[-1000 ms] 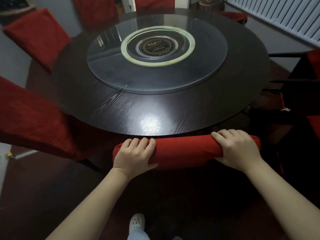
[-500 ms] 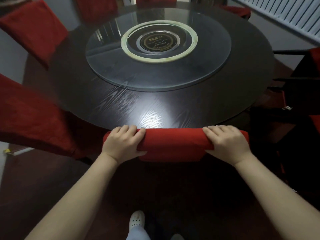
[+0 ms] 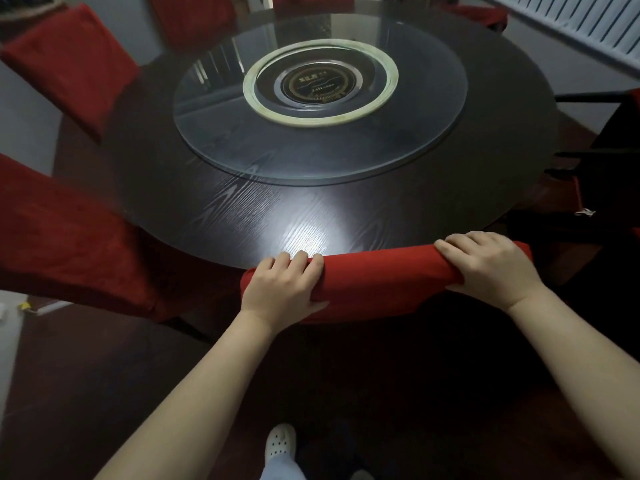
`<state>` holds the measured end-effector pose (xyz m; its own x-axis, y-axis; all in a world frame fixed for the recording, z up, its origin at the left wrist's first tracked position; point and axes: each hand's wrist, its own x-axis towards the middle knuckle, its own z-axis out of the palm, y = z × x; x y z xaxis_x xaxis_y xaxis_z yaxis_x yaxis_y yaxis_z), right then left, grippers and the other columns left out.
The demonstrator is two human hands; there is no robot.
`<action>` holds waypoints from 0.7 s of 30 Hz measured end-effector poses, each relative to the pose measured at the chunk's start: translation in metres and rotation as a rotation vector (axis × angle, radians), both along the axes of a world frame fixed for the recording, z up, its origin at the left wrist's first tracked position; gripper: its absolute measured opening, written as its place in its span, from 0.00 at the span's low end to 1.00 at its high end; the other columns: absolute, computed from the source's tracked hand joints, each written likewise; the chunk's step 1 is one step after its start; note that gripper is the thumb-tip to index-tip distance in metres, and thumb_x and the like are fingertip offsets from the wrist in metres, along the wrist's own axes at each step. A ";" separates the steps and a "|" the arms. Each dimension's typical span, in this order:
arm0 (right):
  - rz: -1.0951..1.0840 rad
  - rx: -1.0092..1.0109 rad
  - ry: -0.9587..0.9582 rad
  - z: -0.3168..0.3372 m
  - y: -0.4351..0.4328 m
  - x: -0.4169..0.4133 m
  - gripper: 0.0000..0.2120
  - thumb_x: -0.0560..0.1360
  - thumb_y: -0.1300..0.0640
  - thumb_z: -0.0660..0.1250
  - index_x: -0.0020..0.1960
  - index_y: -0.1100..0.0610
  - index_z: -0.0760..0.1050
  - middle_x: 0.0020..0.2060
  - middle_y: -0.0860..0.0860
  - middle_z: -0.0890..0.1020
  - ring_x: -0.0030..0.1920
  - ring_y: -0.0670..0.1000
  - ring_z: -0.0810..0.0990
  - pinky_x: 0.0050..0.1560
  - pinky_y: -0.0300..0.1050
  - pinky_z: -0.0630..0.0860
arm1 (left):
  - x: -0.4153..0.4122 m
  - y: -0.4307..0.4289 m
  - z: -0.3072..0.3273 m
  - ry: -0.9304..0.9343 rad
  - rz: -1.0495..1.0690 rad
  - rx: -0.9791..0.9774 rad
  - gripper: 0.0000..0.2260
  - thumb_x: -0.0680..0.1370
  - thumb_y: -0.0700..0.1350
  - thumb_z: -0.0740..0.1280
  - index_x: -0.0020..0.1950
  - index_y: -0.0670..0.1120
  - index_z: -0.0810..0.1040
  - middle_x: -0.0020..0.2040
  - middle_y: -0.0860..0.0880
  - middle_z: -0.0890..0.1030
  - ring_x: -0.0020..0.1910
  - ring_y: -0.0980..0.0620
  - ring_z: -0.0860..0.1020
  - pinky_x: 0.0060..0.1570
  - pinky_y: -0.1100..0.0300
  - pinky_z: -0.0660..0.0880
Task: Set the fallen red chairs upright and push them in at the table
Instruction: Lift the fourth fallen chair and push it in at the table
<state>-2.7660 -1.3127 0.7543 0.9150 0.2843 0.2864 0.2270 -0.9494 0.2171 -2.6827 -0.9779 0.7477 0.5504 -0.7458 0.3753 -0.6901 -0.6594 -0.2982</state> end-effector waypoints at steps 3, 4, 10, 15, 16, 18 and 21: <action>-0.012 0.022 0.007 -0.005 -0.003 -0.004 0.35 0.50 0.52 0.85 0.54 0.63 0.81 0.44 0.59 0.82 0.40 0.62 0.82 0.43 0.56 0.79 | -0.003 -0.003 -0.003 -0.023 -0.001 0.008 0.29 0.63 0.64 0.72 0.53 0.44 0.81 0.39 0.47 0.78 0.31 0.46 0.74 0.31 0.55 0.71; -0.022 0.030 0.012 -0.005 -0.003 -0.003 0.35 0.50 0.52 0.85 0.54 0.63 0.81 0.44 0.59 0.82 0.40 0.61 0.82 0.44 0.56 0.79 | -0.003 -0.003 -0.003 -0.025 0.003 0.006 0.28 0.63 0.64 0.72 0.52 0.44 0.81 0.38 0.47 0.78 0.31 0.46 0.74 0.31 0.55 0.71; -0.161 0.071 0.090 -0.001 0.006 -0.006 0.39 0.47 0.52 0.85 0.56 0.61 0.80 0.45 0.59 0.82 0.40 0.61 0.81 0.42 0.55 0.76 | -0.005 -0.007 -0.001 0.062 0.043 -0.018 0.28 0.61 0.64 0.73 0.52 0.45 0.80 0.38 0.47 0.77 0.32 0.45 0.74 0.32 0.55 0.71; -0.238 0.112 0.134 0.001 0.014 -0.010 0.37 0.53 0.53 0.84 0.60 0.59 0.79 0.48 0.59 0.82 0.44 0.62 0.80 0.46 0.55 0.74 | -0.006 -0.007 0.000 0.152 0.050 -0.043 0.34 0.60 0.63 0.75 0.61 0.47 0.79 0.47 0.46 0.82 0.49 0.41 0.81 0.52 0.43 0.76; -0.247 0.114 0.137 0.001 0.015 -0.010 0.37 0.53 0.53 0.83 0.61 0.59 0.78 0.49 0.59 0.82 0.45 0.62 0.80 0.47 0.55 0.73 | -0.005 -0.006 -0.001 0.143 0.036 -0.031 0.35 0.60 0.63 0.75 0.62 0.47 0.79 0.49 0.46 0.82 0.53 0.40 0.80 0.56 0.39 0.74; -0.250 0.098 0.137 0.000 0.016 -0.011 0.37 0.54 0.54 0.83 0.62 0.58 0.78 0.50 0.58 0.82 0.46 0.62 0.80 0.48 0.55 0.73 | -0.003 -0.005 -0.002 0.104 0.009 -0.008 0.34 0.62 0.62 0.73 0.63 0.47 0.78 0.50 0.45 0.83 0.59 0.38 0.78 0.61 0.34 0.69; -0.260 0.081 0.139 -0.001 0.018 -0.011 0.37 0.56 0.55 0.83 0.63 0.57 0.77 0.51 0.58 0.81 0.48 0.62 0.80 0.50 0.56 0.71 | 0.001 -0.003 -0.003 0.076 0.009 0.001 0.33 0.61 0.62 0.73 0.63 0.48 0.78 0.48 0.45 0.83 0.60 0.38 0.78 0.64 0.32 0.65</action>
